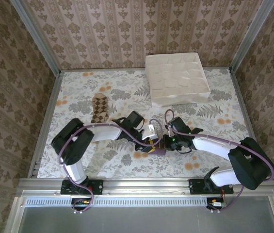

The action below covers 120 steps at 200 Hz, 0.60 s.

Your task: Roll the socks

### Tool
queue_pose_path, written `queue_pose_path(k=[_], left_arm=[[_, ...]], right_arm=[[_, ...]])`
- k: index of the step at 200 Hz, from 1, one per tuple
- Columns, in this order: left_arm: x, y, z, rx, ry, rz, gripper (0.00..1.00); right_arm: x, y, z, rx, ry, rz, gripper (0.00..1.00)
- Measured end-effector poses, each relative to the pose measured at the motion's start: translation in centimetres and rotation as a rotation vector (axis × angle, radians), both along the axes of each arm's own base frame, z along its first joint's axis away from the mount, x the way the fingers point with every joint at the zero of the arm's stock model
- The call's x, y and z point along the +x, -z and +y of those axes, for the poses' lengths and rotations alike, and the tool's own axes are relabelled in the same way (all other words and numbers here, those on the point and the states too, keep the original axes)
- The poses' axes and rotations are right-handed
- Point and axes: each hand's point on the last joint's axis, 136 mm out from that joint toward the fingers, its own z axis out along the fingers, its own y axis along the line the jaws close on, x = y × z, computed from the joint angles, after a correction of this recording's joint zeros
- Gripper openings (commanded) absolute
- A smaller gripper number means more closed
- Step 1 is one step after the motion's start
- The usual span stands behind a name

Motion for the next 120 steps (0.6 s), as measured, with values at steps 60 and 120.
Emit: queue_pose_path(k=[60, 120], left_arm=[[-1.3, -3.5, 2.4, -0.137, 0.045, -0.419, 0.58], [-2.8, -1.9, 0.8, -0.111, 0.161, -0.779, 0.64]], right_arm=[[0.2, 0.4, -0.1, -0.025, 0.003, 0.017, 0.0], [0.3, 0.5, 0.1, -0.028, 0.0, 0.027, 0.0]])
